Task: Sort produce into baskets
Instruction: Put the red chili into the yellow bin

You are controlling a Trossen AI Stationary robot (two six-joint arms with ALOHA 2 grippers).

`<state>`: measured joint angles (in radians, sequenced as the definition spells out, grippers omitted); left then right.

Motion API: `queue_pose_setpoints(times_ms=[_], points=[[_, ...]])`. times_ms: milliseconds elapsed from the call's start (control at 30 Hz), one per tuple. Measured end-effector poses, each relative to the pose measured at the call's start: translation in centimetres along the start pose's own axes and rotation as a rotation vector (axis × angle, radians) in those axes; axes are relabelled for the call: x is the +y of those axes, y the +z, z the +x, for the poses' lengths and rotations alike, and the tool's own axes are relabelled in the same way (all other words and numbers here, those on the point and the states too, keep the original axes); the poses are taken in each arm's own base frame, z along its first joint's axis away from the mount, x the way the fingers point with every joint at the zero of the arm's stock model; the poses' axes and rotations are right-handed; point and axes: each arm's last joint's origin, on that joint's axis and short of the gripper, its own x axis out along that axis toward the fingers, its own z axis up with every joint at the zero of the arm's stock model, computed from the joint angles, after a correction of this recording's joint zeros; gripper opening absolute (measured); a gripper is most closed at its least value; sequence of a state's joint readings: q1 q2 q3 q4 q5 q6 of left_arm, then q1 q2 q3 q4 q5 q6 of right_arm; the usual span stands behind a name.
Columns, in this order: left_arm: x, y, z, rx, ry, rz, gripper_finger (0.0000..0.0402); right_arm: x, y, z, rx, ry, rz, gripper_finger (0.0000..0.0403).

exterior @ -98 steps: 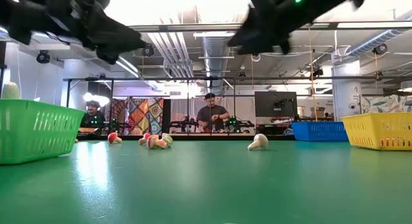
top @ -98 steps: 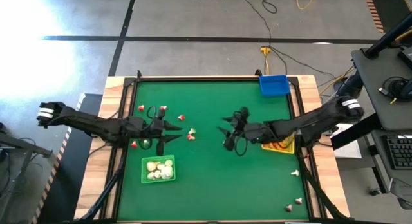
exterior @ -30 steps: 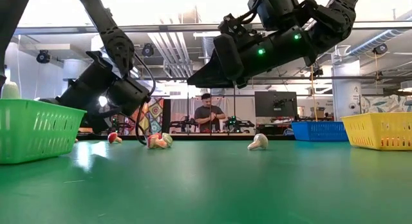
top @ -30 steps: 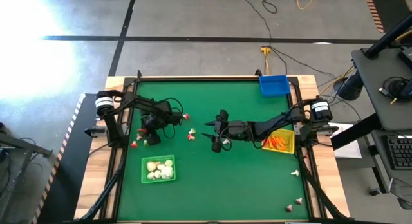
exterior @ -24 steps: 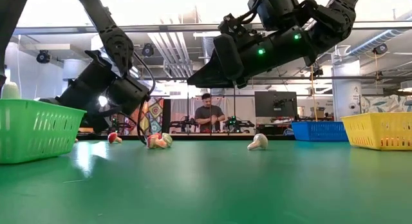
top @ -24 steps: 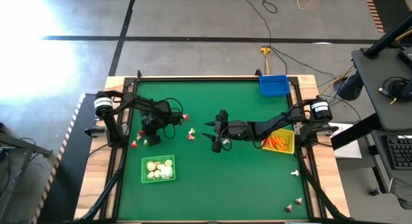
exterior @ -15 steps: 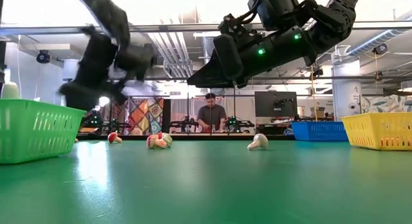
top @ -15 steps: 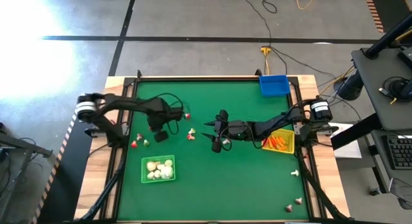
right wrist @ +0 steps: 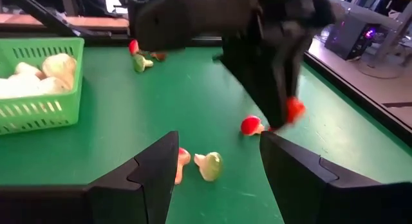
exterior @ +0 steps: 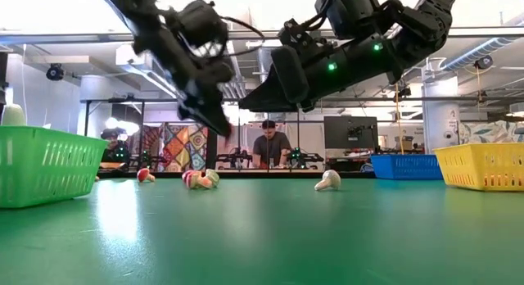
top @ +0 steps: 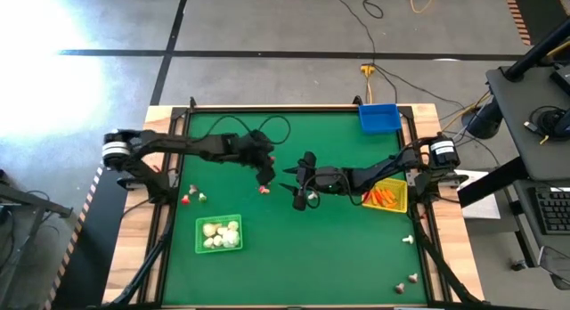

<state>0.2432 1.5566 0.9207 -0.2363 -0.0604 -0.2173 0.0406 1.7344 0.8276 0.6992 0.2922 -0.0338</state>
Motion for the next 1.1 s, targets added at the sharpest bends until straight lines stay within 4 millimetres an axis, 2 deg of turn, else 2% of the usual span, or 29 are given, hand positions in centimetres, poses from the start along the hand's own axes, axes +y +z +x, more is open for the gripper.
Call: queue_pose_setpoints(times_ms=[167, 300, 467, 667, 767, 900, 1100], points=[[0.1, -0.4, 3.8, -0.012, 0.006, 0.000, 0.0010, -0.4, -0.7, -0.4, 0.119, -0.117, -0.073, 0.0211], [0.2, -0.9, 5.8, -0.012, 0.013, 0.027, 0.0029, -1.0, -0.9, -1.0, 0.206, -0.210, -0.090, 0.0211], [-0.1, -1.2, 7.2, -0.035, 0.002, 0.042, 0.0063, -1.1, -1.0, -1.3, 0.241, -0.211, -0.100, 0.0211], [-0.7, -1.2, 7.4, -0.050, -0.026, 0.087, 0.0101, -1.3, -1.2, -1.3, 0.264, -0.214, -0.106, 0.0211], [-1.0, -1.1, 6.6, -0.065, -0.059, 0.136, 0.0119, -1.4, -1.2, -1.3, 0.264, -0.213, -0.104, 0.0211], [-2.0, -0.8, 3.6, -0.229, -0.126, 0.173, 0.0127, -1.3, -1.4, -1.3, 0.282, -0.198, -0.090, 0.0211], [-1.4, -3.5, -1.5, -0.521, -0.184, 0.190, 0.0127, -1.3, -1.7, -1.4, 0.305, -0.200, -0.069, 0.0211]])
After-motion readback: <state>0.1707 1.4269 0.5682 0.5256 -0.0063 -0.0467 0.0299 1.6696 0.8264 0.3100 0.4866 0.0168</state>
